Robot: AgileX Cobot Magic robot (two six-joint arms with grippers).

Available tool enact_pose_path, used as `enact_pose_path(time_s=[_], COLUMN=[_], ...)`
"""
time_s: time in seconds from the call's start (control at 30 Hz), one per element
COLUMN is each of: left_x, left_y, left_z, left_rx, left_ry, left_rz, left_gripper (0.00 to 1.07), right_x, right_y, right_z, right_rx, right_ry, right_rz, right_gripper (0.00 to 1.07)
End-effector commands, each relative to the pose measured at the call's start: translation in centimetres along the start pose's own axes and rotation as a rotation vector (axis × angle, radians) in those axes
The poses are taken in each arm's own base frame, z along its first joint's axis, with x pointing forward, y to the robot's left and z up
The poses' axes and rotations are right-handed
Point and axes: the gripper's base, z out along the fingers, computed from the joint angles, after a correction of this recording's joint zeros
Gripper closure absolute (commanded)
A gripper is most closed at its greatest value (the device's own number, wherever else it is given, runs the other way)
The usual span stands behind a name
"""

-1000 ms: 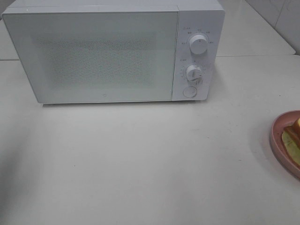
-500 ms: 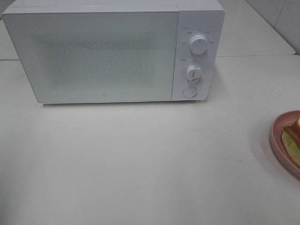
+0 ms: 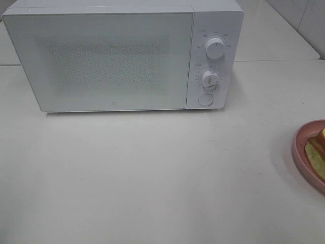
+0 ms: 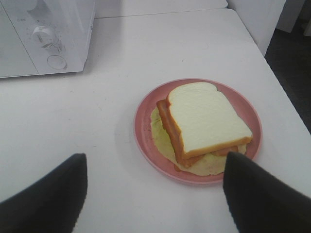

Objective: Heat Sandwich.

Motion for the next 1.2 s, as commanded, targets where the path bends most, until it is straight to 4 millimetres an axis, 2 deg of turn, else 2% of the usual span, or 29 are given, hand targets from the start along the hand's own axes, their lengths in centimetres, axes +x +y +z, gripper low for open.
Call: enact_pose_path(time_s=[0.03,0.37,1.2], left_x=[0.6,2.7,2.6], left_y=[0.0,0.2,0.2], left_z=[-0.8,-3.4,-3.3], left_rx=[0.002,0.012,0.011], left_ry=[-0.074,-0.284,-0.275], left_rz=[0.009,0.014,0.017], left_gripper=[0.06,0.06,0.06], right_x=[0.2,0.2,0.1], right_y=[0.0,0.0,0.0], right_z=[-0.3,-0.3,-0.2], right_rx=[-0.001,-0.001,-0.004], right_ry=[-0.037,-0.037,-0.030], right_rz=[-0.005,-0.005,-0.004], right_gripper=[0.32,0.32,0.32])
